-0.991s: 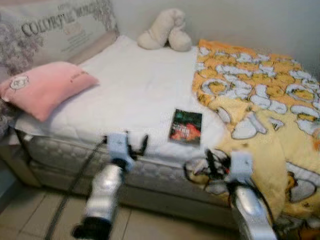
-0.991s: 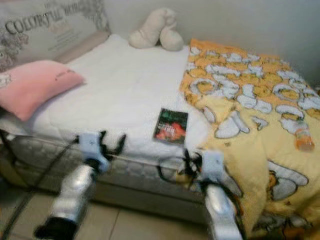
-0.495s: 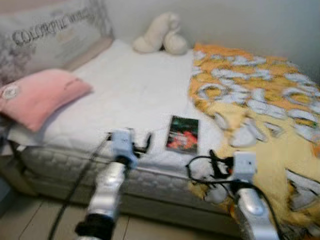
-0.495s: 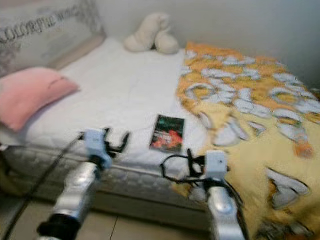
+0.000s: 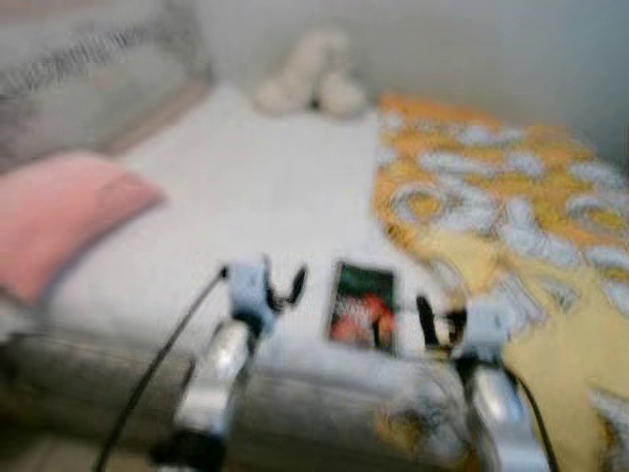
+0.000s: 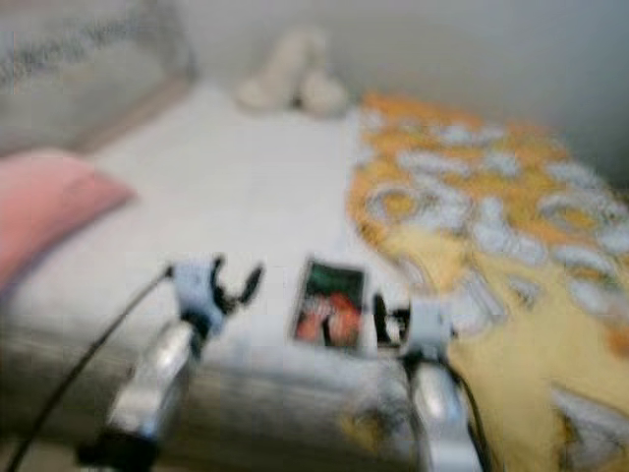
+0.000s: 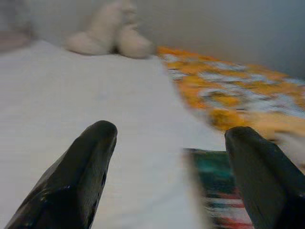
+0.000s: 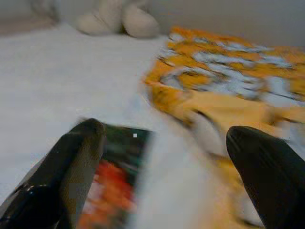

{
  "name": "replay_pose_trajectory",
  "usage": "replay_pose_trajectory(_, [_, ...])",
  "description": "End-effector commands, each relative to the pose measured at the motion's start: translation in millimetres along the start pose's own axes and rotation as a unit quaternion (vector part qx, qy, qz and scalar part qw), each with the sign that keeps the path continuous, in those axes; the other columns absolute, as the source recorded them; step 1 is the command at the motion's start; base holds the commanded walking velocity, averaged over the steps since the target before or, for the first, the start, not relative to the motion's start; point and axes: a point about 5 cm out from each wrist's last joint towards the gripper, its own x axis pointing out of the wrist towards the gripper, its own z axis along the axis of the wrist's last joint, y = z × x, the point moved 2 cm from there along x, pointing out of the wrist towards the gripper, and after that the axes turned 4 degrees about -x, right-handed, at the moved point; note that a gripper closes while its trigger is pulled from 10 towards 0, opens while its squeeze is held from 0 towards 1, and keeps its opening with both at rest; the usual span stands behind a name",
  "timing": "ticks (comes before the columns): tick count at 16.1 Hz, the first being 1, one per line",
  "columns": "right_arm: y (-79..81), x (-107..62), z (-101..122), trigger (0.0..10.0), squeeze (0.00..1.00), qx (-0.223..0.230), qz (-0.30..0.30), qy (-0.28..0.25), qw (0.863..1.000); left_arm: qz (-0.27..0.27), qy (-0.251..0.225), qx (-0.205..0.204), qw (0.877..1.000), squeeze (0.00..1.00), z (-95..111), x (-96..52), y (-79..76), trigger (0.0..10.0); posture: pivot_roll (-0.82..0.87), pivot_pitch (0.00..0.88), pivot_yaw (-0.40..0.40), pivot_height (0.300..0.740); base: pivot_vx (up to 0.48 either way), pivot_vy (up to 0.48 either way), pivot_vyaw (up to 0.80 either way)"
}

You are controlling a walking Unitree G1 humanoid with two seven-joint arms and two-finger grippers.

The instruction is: Clean up the room

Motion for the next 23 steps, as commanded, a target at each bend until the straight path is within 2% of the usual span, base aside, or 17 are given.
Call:
replay_pose_trajectory(1, [-10.1, -3.0, -2, 10.0, 0.00, -0.004, -0.017, 0.001, 1.000, -0.008, -0.002, 0.004, 1.000, 0.00, 2, 2.3, -5.0, 10.0, 0.06, 0.000, -0.028, 0.740, 0.480, 0.000, 0.00])
replay_pose_trajectory(5, [-14.1, -5.9, -6, 10.0, 0.00, -0.010, -0.026, 0.007, 1.000, -0.015, 0.000, 0.006, 1.000, 0.00, 2, 3.2, -6.3, 10.0, 0.06, 0.000, -0.023, 0.740, 0.480, 0.000, 0.00])
replay_pose_trajectory(8, [-26.3, 16.9, 2, 10.0, 0.00, -0.017, -0.039, 0.013, 0.999, -0.022, 0.005, 0.006, 1.000, 0.00, 4, 5.1, -7.8, 10.0, 0.06, 0.000, -0.016, 0.740, 0.480, 0.000, 0.00])
replay_pose_trajectory(9, [-39.6, 34.6, 2, 10.0, 0.00, 0.018, -0.063, 0.040, 0.997, -0.044, 0.009, 0.031, 0.998, 0.00, 8, 7.5, -11.0, 10.0, 0.06, 0.018, -0.015, 0.740, 0.000, 0.000, 0.00])
replay_pose_trajectory(10, [-43.9, 41.6, 3, 10.0, 0.00, 0.040, -0.070, 0.051, 0.995, -0.064, 0.006, 0.034, 0.997, 0.00, 13, 8.1, -13.7, 10.0, 0.08, 0.063, -0.012, 0.740, 0.000, 0.000, 0.00])
replay_pose_trajectory(11, [-51.0, 50.5, 3, 10.0, 0.00, 0.068, -0.088, 0.064, 0.992, -0.126, -0.010, 0.034, 0.991, 0.00, 27, 8.1, -23.8, 10.0, 0.12, 0.095, -0.002, 0.740, 0.000, 0.000, 0.00])
replay_pose_trajectory(12, [-54.5, 53.5, 1, 10.0, 0.00, 0.076, -0.102, 0.073, 0.989, -0.168, -0.023, 0.033, 0.985, 0.00, 37, 6.4, -30.9, 10.0, 0.14, 0.114, -0.002, 0.740, 0.000, 0.000, 0.00])
replay_pose_trajectory(14, [-58.2, 55.0, -4, 10.0, 0.00, 0.097, -0.127, 0.088, 0.983, -0.229, -0.037, 0.040, 0.972, 0.00, 52, -0.2, -39.7, 10.0, 0.18, 0.143, -0.006, 0.740, 0.000, 0.000, 0.00])
replay_pose_trajectory(15, [-54.2, 50.4, -20, 10.0, 0.00, 0.139, -0.141, 0.117, 0.973, -0.251, -0.036, 0.045, 0.966, 0.00, 57, -6.5, -41.7, 10.0, 0.21, 0.175, -0.020, 0.740, 0.000, 0.000, 0.00])
replay_pose_trajectory(16, [-48.4, 45.3, -33, 10.0, 0.00, 0.156, -0.140, 0.142, 0.967, -0.250, -0.037, 0.049, 0.966, 0.00, 59, -10.3, -42.1, 10.0, 0.21, 0.198, -0.026, 0.740, 0.000, 0.000, 0.00])
replay_pose_trajectory(17, [-46.1, 42.1, -39, 10.0, 0.00, 0.149, -0.136, 0.154, 0.967, -0.244, -0.039, 0.052, 0.967, 0.00, 59, -12.6, -42.2, 10.0, 0.22, 0.203, -0.027, 0.740, 0.000, 0.000, 0.00])
replay_pose_trajectory(18, [-39.3, 40.2, -45, 10.0, 0.00, 0.154, -0.125, 0.166, 0.966, -0.252, -0.033, 0.061, 0.965, 0.00, 54, -19.7, -45.1, 10.0, 0.22, 0.225, -0.036, 0.740, 0.000, 0.000, 0.00])
replay_pose_trajectory(19, [-34.9, 38.8, -48, 10.0, 0.00, 0.153, -0.116, 0.173, 0.966, -0.278, -0.026, 0.065, 0.958, 0.00, 49, -29.7, -53.4, 10.0, 0.23, 0.238, -0.042, 0.740, 0.000, 0.000, 0.00])
replay_pose_trajectory(21, [-33.5, 35.5, -55, 10.0, 0.00, 0.152, -0.114, 0.189, 0.963, -0.358, 0.014, 0.063, 0.931, 0.00, 40, -52.3, -73.4, 10.0, 0.23, 0.256, -0.055, 0.740, 0.000, 0.000, 0.00])
replay_pose_trajectory(23, [-28.5, 36.0, -57, 10.0, 0.00, 0.160, -0.105, 0.191, 0.963, -0.369, 0.030, 0.065, 0.927, 0.00, 36, -59.9, -77.1, 10.0, 0.22, 0.266, -0.070, 0.740, 0.000, 0.000, 0.00])
